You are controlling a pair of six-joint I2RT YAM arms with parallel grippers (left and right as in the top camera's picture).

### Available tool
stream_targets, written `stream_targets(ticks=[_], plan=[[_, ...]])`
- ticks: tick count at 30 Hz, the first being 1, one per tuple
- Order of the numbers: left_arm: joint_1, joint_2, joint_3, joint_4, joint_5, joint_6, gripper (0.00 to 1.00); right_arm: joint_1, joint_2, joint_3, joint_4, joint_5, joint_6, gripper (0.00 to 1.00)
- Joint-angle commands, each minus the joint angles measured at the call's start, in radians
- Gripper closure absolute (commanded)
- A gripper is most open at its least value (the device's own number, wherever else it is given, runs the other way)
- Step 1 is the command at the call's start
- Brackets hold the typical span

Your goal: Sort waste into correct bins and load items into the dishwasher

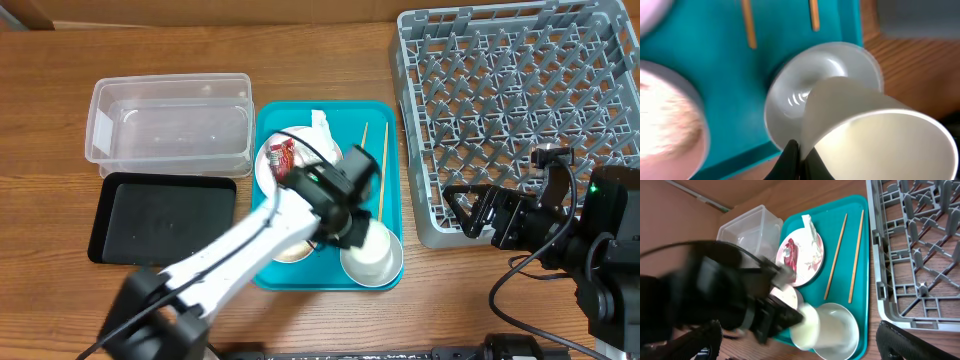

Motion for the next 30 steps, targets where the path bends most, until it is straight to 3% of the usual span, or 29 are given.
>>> stream_targets(ticks=[1, 5, 9, 13, 21, 30], plan=[[0.13, -0.124, 0.083, -0.014, 0.19, 0.084, 0.96, 0.005, -0.006, 0.022, 0.005, 0.004, -0.003, 0.0], [0.296, -0.196, 0.084, 0.049, 0.649, 0.215, 0.96, 0.005, -0.006, 0.022, 0.015, -0.071, -0.048, 0.0], [0.42, -0.207, 0.084, 0.075, 1.079, 0.313, 0.96, 0.005, -0.006, 0.022, 0.044, -0.423, -0.26, 0.06], [0.455, -0.206, 0.084, 0.075, 1.32, 0.388, 0.96, 0.005, -0.006, 0.022, 0.112, -0.576, -0.277, 0.08], [0.406, -0.206, 0.084, 0.094, 1.325, 0.403, 0.96, 0.027, 0.011, 0.022, 0.151, -0.633, -0.269, 0.12], [0.374, -0.206, 0.084, 0.142, 1.242, 0.402, 0.96, 0.223, 0.083, 0.022, 0.215, -0.632, -0.266, 0.24]])
